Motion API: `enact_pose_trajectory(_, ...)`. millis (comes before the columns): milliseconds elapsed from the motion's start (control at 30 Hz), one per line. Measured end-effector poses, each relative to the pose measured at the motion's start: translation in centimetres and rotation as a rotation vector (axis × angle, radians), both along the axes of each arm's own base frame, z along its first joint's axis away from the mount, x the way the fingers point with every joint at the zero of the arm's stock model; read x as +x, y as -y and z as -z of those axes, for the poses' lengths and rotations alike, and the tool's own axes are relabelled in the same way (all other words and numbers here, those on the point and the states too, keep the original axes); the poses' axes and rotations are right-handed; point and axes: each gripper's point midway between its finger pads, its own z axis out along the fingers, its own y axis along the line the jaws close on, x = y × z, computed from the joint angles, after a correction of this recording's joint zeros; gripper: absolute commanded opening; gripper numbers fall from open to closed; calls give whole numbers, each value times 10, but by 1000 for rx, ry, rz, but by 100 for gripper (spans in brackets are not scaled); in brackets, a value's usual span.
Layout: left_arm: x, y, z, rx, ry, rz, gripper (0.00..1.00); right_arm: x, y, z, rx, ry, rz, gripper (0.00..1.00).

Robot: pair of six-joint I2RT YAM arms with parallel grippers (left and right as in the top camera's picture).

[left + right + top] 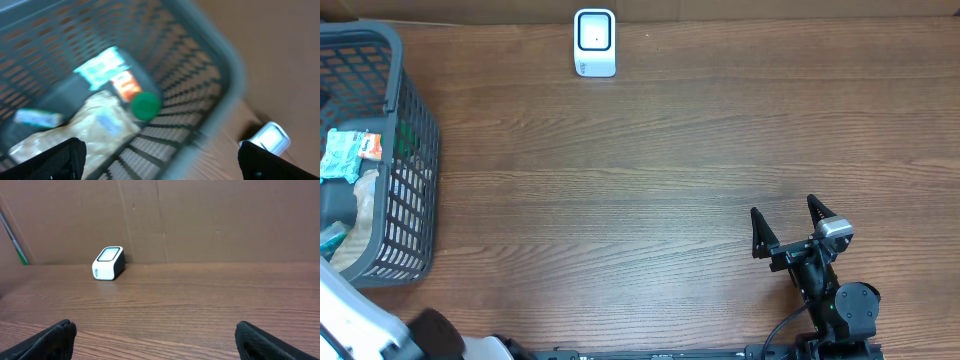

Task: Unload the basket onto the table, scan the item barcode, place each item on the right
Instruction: 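Move the left gripper over the grey basket, then grasp the green-lidded jar in the basket with the left gripper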

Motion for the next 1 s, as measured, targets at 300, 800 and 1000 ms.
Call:
enact_pose_trajectory(300, 32, -75, 138, -219, -264, -106, 100, 0, 0, 0, 0, 0, 0, 100)
enact_pose_trajectory(800, 105, -54, 243, -187, -428, 105, 99, 0, 0, 0, 0, 0, 0, 100)
enact_pose_trajectory(1000, 125, -40, 250, -106, -446, 180, 99, 0, 0, 0, 1, 0, 0, 100)
